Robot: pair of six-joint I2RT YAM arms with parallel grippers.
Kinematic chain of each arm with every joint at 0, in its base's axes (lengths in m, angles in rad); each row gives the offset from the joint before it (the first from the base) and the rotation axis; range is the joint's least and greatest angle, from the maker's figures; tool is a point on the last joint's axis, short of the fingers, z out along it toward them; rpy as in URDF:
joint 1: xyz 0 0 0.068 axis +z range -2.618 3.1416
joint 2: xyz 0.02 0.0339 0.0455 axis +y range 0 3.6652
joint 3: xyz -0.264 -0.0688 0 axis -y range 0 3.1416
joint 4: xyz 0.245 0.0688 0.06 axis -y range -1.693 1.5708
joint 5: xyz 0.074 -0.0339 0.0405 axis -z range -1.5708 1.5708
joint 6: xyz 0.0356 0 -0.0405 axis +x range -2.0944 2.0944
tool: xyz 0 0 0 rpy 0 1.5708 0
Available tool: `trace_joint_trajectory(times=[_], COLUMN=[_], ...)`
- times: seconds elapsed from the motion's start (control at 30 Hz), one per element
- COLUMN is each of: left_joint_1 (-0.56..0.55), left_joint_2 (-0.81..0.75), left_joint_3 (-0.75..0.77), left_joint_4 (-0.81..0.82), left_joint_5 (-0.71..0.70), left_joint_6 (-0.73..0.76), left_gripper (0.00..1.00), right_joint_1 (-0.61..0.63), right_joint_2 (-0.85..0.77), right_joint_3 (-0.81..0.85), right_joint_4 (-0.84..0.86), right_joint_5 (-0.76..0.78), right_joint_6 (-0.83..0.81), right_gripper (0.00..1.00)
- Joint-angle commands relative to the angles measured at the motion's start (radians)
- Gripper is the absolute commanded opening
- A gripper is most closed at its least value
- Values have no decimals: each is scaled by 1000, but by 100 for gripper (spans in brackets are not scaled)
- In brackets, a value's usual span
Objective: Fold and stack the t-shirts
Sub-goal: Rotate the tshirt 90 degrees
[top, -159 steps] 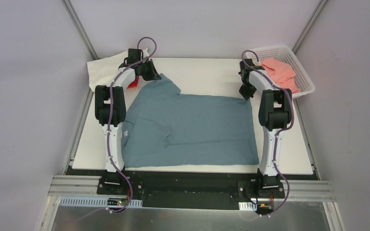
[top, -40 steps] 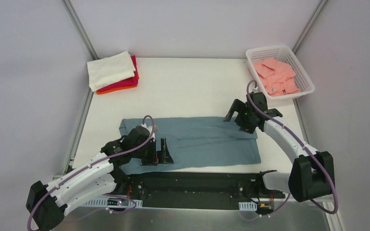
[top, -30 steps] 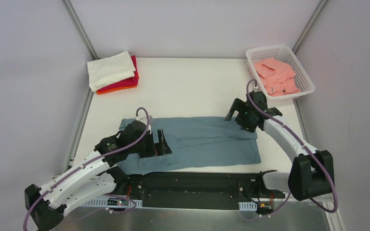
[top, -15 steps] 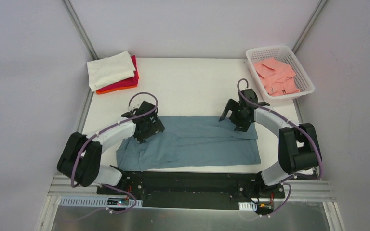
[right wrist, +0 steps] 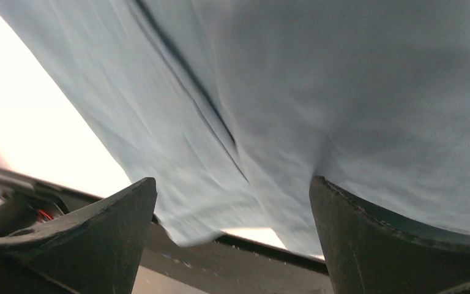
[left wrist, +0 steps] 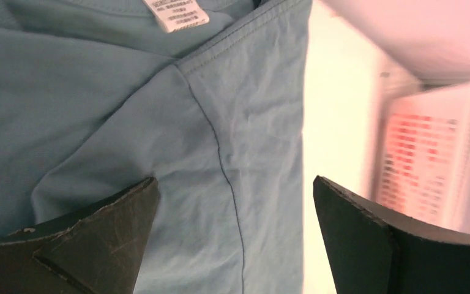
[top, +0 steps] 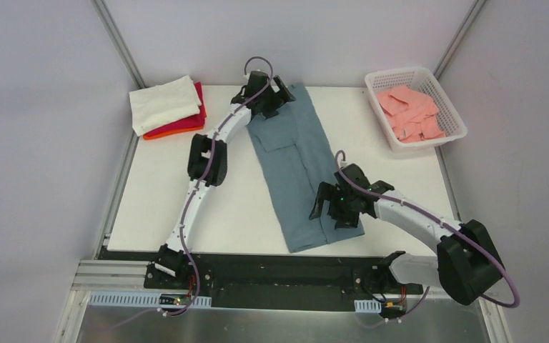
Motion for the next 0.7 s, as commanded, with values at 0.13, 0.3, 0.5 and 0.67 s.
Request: trace_joint_trajectory(times=[0.13,0.3,0.5,0.67], left_joint_1=[-7,-9,-8,-7], left_joint_2=[313,316,317,234], left_joint_3=[183,188,218,205], left_joint_4=[364,416,469,421], left_joint_5=[124,53,46,126], left_joint_6=[-347,-359,-379,-300], left_gripper=[99,99,99,99], right_joint_1=[201,236,278,297], right_joint_2=[189,240,325,255], right_joint_3=[74,118,196,233], right_joint_4=[29,71,70,17], right_joint_5=[-97,-117,-132,8], right_joint_6=[-19,-26,-44,-30], right_gripper=[99,99,99,99])
